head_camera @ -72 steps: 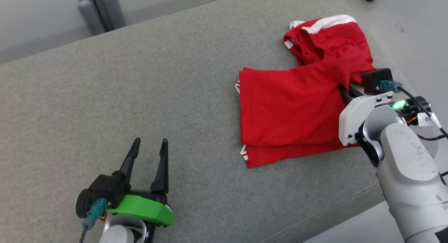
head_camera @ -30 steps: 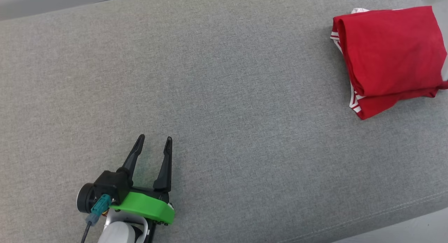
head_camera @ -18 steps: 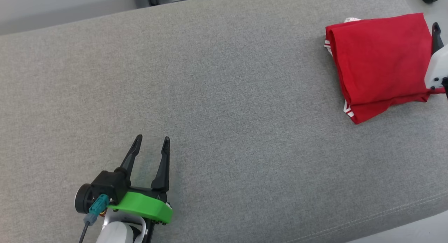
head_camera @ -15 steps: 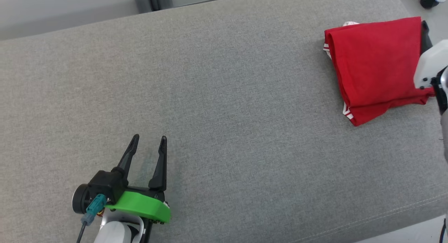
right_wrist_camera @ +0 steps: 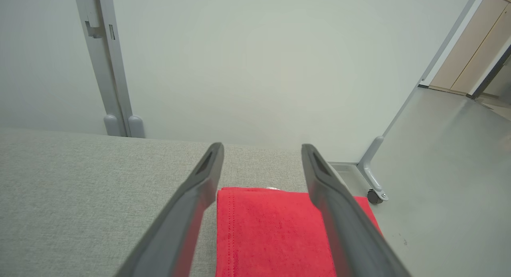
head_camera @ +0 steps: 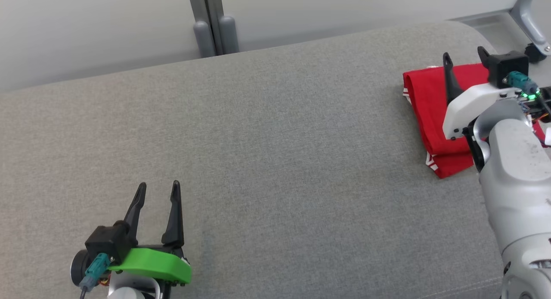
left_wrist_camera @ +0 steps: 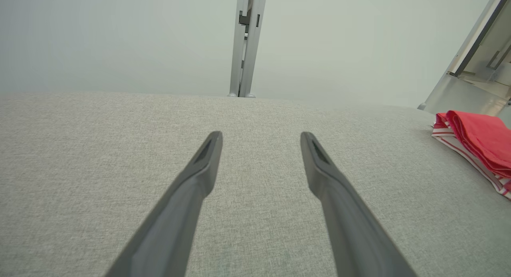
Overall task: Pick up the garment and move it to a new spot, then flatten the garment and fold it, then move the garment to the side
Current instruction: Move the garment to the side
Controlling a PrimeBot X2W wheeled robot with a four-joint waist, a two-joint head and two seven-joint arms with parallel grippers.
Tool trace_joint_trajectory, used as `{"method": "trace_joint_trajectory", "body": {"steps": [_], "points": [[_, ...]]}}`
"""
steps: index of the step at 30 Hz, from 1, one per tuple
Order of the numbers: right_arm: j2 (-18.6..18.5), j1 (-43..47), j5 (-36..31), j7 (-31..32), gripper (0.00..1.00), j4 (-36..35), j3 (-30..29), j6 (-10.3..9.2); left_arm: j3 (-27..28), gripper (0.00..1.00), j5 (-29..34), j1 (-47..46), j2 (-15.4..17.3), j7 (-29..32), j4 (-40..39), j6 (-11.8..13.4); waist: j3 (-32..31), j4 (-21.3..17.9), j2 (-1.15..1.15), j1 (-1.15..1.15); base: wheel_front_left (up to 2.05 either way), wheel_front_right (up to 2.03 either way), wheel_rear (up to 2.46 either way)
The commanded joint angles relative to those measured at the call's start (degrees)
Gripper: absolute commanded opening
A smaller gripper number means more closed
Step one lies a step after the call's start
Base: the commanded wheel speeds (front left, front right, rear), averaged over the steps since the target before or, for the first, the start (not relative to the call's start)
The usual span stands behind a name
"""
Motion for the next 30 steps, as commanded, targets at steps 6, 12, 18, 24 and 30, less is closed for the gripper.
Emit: {"method": "trace_joint_trajectory", "body": {"steps": [6,12,18,24,30], "points": [[3.69,11.24,4.43,-0.31,1.00,-11.65,1.74,-0.10,2.49,1.00,0.27,3.20,-0.69,0.01,1.27,1.04,-5.19,4.01,0.00,0.00,0.00,0.00,0.00],[4.90,22.73,9.96,-0.33,1.00,-21.44,5.63,-0.10,3.97,1.00,-0.65,5.43,-1.09,0.01,1.27,1.87,-6.22,5.03,0.00,0.00,0.00,0.00,0.00],[4.99,32.33,17.90,-0.34,1.00,-29.02,9.39,-0.10,5.49,1.00,-1.42,7.65,-1.22,0.02,0.57,2.14,-6.78,5.04,0.00,0.00,0.00,0.00,0.00],[5.01,39.43,20.45,-0.34,1.00,-33.96,10.73,-0.10,5.58,1.00,-2.89,10.11,-1.25,0.02,-0.34,2.34,-7.16,4.58,0.00,0.00,0.00,0.00,0.00],[5.01,43.87,21.41,-0.34,1.00,-36.86,11.39,-0.10,4.77,1.00,-4.75,12.78,-1.24,0.02,-1.76,3.00,-7.50,4.41,0.00,0.00,0.00,0.00,0.00]]}}
